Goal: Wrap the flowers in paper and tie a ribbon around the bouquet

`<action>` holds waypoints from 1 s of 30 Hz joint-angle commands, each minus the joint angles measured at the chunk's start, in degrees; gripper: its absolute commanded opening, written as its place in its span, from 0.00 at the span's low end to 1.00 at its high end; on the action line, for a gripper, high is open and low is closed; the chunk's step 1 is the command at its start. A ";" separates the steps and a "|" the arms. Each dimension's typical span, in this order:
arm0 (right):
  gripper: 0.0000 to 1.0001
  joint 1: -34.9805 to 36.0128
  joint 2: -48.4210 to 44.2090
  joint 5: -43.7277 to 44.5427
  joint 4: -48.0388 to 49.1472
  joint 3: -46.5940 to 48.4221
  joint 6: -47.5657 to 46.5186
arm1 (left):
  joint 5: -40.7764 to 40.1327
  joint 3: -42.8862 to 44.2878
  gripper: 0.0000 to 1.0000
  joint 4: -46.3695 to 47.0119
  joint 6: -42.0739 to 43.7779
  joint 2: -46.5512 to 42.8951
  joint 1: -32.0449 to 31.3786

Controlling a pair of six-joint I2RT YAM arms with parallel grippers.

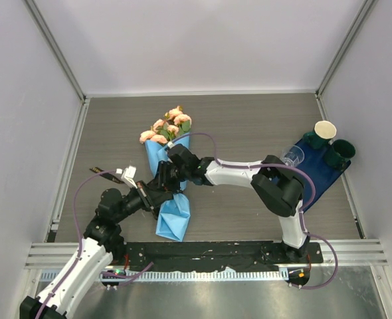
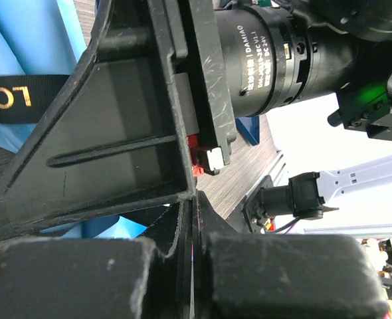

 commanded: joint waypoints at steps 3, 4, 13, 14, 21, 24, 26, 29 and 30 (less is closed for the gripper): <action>0.50 -1.86 -4.66 -1.97 -4.40 6.63 -10.03 | 0.66 1.10 0.00 4.02 -3.98 2.05 -0.13; 0.51 -2.91 -6.14 -1.97 -4.40 6.10 -10.03 | 0.22 1.88 0.00 2.97 -4.16 2.32 -0.13; 0.69 -8.37 -20.29 -0.40 -5.28 -2.23 -13.36 | -3.47 4.60 0.00 -1.43 -9.96 6.18 -0.13; 0.69 -8.55 -23.61 0.57 -5.28 -3.21 -15.03 | -4.17 5.31 0.00 -3.44 -10.40 6.89 -0.13; 0.69 5.22 -35.86 11.72 -8.26 -11.65 -46.81 | -7.34 15.32 0.00 -14.96 -12.86 16.90 1.71; 0.69 14.81 -33.41 17.09 -8.71 -10.78 -58.93 | -2.09 19.55 0.00 -16.55 -12.52 24.63 4.44; 0.69 17.90 -28.67 17.27 -8.10 -8.59 -63.36 | 3.54 23.32 0.00 -19.52 -8.84 28.94 6.54; 0.68 20.19 -20.50 17.27 -7.83 -4.46 -70.75 | 6.72 29.21 0.00 -28.38 -0.25 37.11 9.87; 0.68 20.89 -18.65 17.54 -8.01 -3.40 -74.16 | 7.85 30.70 0.00 -29.12 1.27 39.13 10.67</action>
